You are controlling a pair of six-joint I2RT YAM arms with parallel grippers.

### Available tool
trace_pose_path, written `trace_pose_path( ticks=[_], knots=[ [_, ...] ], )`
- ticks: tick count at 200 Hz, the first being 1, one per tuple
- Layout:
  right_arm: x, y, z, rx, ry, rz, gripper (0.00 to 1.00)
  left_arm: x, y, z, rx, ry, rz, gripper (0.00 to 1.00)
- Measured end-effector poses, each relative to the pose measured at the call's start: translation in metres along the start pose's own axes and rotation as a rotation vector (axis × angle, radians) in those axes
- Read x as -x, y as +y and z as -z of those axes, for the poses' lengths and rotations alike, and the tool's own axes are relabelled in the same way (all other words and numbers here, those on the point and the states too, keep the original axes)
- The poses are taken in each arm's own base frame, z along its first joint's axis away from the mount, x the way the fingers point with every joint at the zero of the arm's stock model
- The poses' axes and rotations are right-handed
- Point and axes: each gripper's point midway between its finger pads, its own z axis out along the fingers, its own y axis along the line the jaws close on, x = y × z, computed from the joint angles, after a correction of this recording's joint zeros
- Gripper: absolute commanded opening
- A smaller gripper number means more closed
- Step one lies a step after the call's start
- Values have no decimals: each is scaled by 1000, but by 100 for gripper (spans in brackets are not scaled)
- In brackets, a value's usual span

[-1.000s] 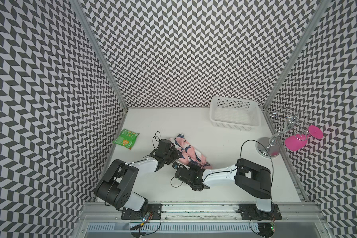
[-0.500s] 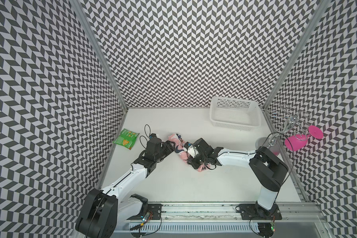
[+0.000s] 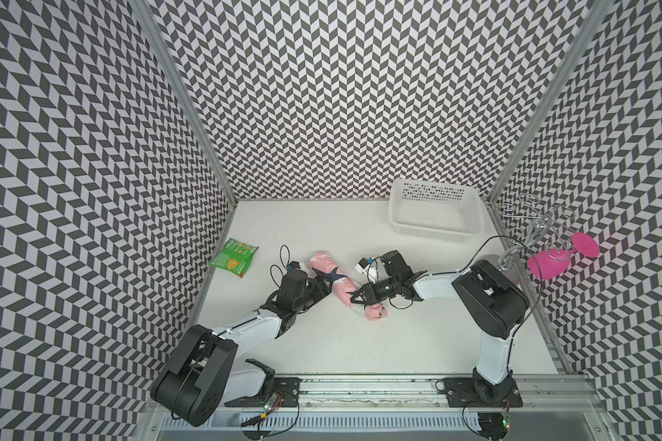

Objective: Roll up the shorts
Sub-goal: Roll the shorts at the center of the board.

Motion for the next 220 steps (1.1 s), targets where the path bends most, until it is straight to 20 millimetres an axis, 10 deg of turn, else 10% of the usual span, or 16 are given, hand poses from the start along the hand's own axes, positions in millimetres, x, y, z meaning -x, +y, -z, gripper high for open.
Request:
trace_pose_path(
  ticks=[130, 176, 203, 220],
  knots=[
    [4, -2, -3, 35, -17, -26, 9, -22, -25, -51, -219, 17, 93, 73],
    [6, -6, -5, 50, -30, -22, 9, -26, -29, -71, -270, 40, 131, 38],
    [5, -6, -5, 53, -36, -21, 14, -29, -31, -76, -270, 62, 127, 0],
    [5, -7, -3, 50, -43, -21, 29, -29, -34, -81, -251, 76, 102, 0]
  ],
)
